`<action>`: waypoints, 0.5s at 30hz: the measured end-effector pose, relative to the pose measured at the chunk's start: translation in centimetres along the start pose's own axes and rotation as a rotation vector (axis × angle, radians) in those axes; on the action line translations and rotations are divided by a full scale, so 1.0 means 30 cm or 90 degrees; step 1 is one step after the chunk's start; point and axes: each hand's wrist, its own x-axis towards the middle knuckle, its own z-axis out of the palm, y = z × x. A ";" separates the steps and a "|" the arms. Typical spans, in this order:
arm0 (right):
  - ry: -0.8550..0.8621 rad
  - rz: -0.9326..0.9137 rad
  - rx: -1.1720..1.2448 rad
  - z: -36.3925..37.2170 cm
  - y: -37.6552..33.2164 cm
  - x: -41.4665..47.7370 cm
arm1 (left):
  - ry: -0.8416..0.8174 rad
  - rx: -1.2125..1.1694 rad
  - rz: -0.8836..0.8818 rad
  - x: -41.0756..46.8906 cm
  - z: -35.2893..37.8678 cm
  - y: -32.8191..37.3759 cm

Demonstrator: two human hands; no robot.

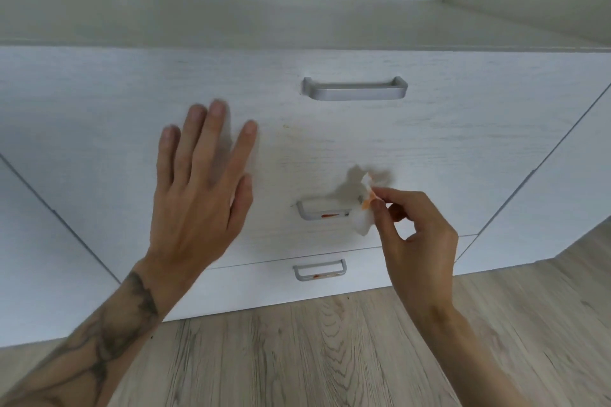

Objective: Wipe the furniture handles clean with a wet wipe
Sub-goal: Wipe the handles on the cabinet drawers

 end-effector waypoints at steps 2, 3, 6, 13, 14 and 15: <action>-0.012 0.007 -0.015 0.017 0.032 -0.026 | -0.030 -0.019 -0.003 -0.087 0.018 0.013; -0.016 0.005 -0.016 0.026 0.044 -0.035 | -0.039 -0.023 -0.006 -0.117 0.029 0.020; -0.013 0.004 -0.011 0.062 0.074 -0.051 | -0.043 -0.012 -0.019 -0.166 0.070 0.044; 0.015 -0.045 -0.021 0.094 0.112 -0.061 | -0.006 0.053 -0.034 -0.186 0.157 0.055; 0.012 -0.057 -0.018 0.090 0.120 -0.056 | -0.003 0.059 -0.032 -0.187 0.164 0.052; 0.010 -0.069 -0.015 0.084 0.129 -0.047 | -0.001 0.066 -0.031 -0.187 0.169 0.049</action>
